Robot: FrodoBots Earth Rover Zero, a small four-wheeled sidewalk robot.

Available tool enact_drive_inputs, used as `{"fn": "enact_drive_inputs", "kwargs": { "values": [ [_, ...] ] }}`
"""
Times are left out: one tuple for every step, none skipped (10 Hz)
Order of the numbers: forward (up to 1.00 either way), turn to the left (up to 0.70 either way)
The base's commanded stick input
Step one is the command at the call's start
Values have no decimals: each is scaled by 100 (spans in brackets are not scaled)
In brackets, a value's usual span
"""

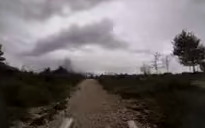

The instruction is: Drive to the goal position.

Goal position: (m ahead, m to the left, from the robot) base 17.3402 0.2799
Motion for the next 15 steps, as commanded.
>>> {"fn": "enact_drive_inputs", "kwargs": {
  "values": [
    [70, 0],
    [70, 0],
    [70, 0],
    [70, 0],
    [70, 0],
    [70, 0],
    [70, 0],
    [70, 0],
    [70, 0],
    [70, 0],
    [70, 0],
    [70, 0],
    [70, 0],
    [70, 0],
    [70, 0]
  ]
}}
